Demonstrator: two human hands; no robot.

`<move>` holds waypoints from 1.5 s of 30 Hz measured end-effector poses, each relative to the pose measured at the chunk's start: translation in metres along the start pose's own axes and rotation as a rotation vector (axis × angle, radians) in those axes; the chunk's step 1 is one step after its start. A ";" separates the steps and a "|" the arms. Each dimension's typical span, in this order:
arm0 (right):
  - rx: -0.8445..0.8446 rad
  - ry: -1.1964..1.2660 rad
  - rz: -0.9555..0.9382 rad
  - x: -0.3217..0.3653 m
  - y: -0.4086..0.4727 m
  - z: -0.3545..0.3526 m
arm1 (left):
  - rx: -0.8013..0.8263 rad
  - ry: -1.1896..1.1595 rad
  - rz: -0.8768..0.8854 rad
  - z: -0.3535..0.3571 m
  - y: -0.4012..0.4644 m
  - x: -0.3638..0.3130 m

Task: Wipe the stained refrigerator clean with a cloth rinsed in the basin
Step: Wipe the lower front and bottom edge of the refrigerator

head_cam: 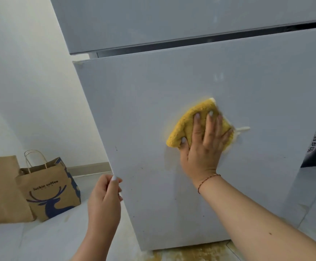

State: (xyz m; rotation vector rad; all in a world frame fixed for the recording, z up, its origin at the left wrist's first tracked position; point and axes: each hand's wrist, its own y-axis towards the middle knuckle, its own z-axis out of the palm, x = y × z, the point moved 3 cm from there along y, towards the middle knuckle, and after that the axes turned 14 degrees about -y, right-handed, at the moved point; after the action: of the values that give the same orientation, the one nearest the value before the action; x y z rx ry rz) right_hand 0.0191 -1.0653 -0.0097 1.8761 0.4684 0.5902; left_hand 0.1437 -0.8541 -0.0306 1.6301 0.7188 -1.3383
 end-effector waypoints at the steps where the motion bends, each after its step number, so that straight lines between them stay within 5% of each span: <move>1: -0.015 0.012 -0.077 0.019 0.006 -0.003 | -0.005 -0.003 0.000 -0.003 0.001 0.001; 8: 0.025 0.061 -0.618 0.123 0.018 -0.013 | -0.065 -0.088 -0.010 -0.024 0.009 0.014; 14: 0.062 -0.079 -1.071 0.116 -0.040 0.009 | -0.061 -0.145 -0.016 -0.021 0.015 0.026; 18: 0.048 -0.122 -1.024 0.070 -0.058 0.010 | -0.035 -0.160 0.003 -0.018 0.016 0.025; 24: 0.033 -0.145 -0.701 -0.004 -0.042 0.003 | 0.081 -0.277 -0.076 -0.013 0.016 0.019; 31: 0.024 -0.018 -0.444 0.051 0.025 -0.018 | 0.045 -0.467 -0.140 -0.015 0.022 0.004; 38: 0.047 0.020 -0.783 0.137 0.004 -0.008 | -0.214 -0.487 -0.092 -0.033 0.035 0.004; 42: 0.062 0.016 -1.030 0.113 -0.047 0.010 | -0.191 -0.486 -0.146 -0.018 0.032 0.001; 45: 0.075 -0.029 -1.044 0.068 -0.061 0.015 | -0.135 -0.468 -0.184 0.000 0.027 0.001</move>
State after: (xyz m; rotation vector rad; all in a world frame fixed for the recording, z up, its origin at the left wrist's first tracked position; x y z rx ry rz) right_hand 0.0797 -1.0157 -0.0588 1.4283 1.3297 -0.1614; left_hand 0.1669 -0.8662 -0.0246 1.1036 0.6648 -1.6861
